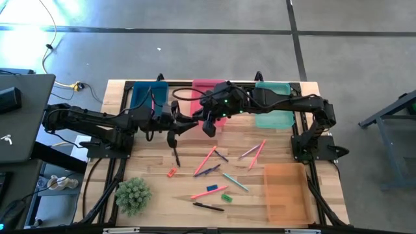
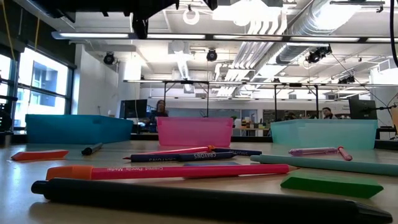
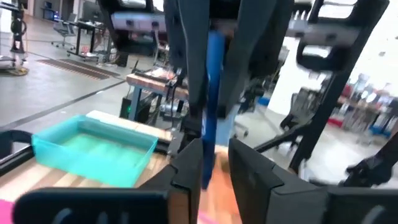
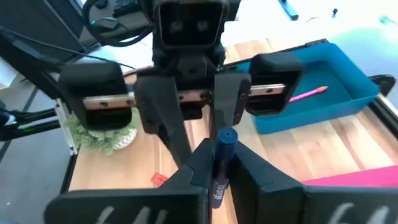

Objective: Sort crayons/erasers/pens/pencils in bins
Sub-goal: Put the blue crayon into the green bin

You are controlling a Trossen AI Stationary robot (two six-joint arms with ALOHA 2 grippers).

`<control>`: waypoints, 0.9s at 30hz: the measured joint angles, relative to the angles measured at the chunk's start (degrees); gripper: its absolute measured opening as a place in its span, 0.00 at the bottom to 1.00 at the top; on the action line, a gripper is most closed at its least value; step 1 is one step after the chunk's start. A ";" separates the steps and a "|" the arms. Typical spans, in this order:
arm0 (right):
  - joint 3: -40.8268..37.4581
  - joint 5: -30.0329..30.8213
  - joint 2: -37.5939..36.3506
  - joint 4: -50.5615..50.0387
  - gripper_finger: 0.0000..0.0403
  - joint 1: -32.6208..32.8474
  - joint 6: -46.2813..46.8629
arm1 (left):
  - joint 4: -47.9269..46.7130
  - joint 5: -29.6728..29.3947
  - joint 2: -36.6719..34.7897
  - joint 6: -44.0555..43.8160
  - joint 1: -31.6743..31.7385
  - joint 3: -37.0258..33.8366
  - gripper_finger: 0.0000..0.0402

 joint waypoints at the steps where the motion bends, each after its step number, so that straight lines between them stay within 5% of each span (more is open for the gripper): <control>1: 0.00 0.35 -0.18 -0.64 0.03 -0.16 -0.01 | -1.15 -0.03 0.00 0.85 0.15 0.00 0.21; 11: 0.00 4.52 -1.28 -8.18 0.05 -4.39 -0.37 | -8.93 -0.07 0.00 1.93 7.60 0.00 0.37; 27: -2.49 8.46 -1.31 -22.14 0.06 -20.11 -7.26 | -15.84 5.05 0.00 8.81 23.96 0.00 0.36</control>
